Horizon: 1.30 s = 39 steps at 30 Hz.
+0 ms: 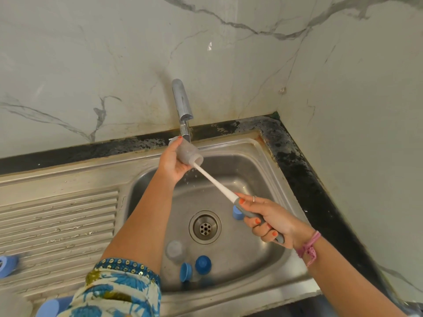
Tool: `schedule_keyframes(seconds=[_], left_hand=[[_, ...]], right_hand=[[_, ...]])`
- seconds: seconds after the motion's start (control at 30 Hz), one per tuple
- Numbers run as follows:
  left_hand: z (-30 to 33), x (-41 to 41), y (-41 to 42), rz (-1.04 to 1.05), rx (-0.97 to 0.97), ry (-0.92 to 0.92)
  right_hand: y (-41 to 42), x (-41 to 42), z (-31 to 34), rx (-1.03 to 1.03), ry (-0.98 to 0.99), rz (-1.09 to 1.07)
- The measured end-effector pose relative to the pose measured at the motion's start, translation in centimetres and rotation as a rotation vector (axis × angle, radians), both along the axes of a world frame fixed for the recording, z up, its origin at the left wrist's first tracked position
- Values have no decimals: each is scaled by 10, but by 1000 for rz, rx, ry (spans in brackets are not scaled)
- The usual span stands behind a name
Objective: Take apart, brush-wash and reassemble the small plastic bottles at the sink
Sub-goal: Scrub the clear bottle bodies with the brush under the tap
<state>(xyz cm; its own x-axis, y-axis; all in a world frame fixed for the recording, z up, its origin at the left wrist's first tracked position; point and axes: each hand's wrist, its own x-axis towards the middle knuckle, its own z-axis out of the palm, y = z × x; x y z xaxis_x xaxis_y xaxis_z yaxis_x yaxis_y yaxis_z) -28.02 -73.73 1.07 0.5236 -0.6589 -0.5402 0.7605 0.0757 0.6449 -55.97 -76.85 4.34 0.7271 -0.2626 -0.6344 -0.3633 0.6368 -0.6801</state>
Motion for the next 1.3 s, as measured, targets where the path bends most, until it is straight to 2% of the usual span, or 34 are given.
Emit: schedule_keyframes(seconds=[0.07, 0.17, 0.2, 0.3, 0.33, 0.43, 0.57, 0.7, 0.83, 0.87, 0.97, 1.1, 1.2, 1.3], left_hand=[[-3, 2, 2, 2, 30, -9], [-1, -6, 1, -12, -4, 33], [0, -6, 0, -11, -10, 34], [-2, -1, 2, 5, 22, 2], [-3, -1, 3, 9, 23, 10], [0, -4, 2, 19, 3, 35], [1, -4, 3, -13, 41, -17], [3, -10, 1, -33, 41, -12], [-2, -8, 5, -24, 65, -28], [-3, -11, 7, -29, 71, -29], [-2, -16, 5, -17, 65, -7], [0, -12, 5, 4, 70, -9], [3, -13, 4, -3, 55, -6], [6, -12, 4, -3, 82, -16]], right_hand=[[-6, -4, 2, -40, 13, -1], [-2, -3, 10, 115, -51, -69], [0, -2, 9, 77, -38, -55], [3, -3, 6, -207, 70, 40], [1, -5, 7, -211, 69, 29], [3, -5, 12, -16, -3, -54], [-1, -3, 7, -214, 63, 26], [-1, -1, 9, -10, -14, -31], [-6, -3, 2, -306, 114, 67], [-5, -2, 2, -299, 104, 42], [9, 4, 0, -84, 17, -60], [5, 5, -10, -127, 38, -42], [5, 7, -6, 14, -34, -89], [4, 9, -7, -71, 12, -33]])
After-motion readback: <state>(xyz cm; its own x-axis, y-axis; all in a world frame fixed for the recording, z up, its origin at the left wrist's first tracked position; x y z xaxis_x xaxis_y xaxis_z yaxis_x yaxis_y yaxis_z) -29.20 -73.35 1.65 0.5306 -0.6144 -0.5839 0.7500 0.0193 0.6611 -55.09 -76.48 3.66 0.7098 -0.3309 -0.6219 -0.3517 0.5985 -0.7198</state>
